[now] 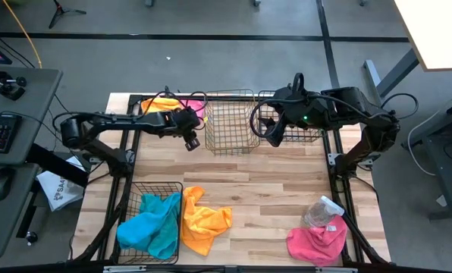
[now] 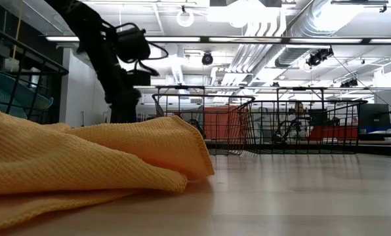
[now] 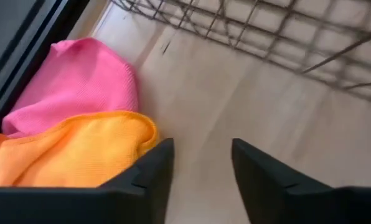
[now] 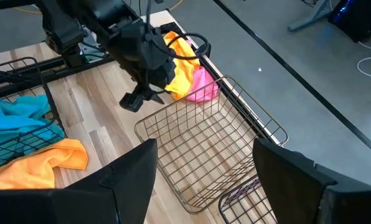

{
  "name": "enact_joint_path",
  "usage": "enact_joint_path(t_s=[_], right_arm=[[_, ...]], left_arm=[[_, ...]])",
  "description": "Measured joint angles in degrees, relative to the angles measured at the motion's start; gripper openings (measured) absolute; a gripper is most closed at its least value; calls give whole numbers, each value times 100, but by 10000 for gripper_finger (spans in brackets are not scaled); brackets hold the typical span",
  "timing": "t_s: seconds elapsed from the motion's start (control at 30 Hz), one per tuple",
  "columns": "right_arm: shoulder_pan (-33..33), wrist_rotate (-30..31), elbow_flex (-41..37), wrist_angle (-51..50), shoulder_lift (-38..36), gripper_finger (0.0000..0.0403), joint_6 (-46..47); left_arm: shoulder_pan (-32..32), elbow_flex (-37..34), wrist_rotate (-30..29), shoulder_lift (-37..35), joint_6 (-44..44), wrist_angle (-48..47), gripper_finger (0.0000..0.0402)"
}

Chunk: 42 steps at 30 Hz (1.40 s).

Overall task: Sort microfiber towel by color & place in baskets
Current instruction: Put the top yellow towel into the gold wire basket

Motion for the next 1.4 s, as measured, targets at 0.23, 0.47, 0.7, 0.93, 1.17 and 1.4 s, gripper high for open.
enact_joint_path(t_s=[0.23,0.47,0.7,0.93,1.17,1.4], right_arm=[[0,27,0,2,5,259,44],[0,136,0,-40,151,259,159],[0,153,0,-146,304,259,164],[-70,166,2,-208,354,259,157],[-75,79,0,-207,372,259,155],[-76,39,2,-208,371,259,153]], left_arm=[[24,375,-698,666,461,-283,237],[49,840,-1141,1374,447,-429,272],[92,1047,-1070,1819,170,-933,273],[129,1193,-991,1756,161,-1255,273],[178,1233,-977,1721,251,-1195,273],[204,1234,-995,1721,350,-1248,255]])
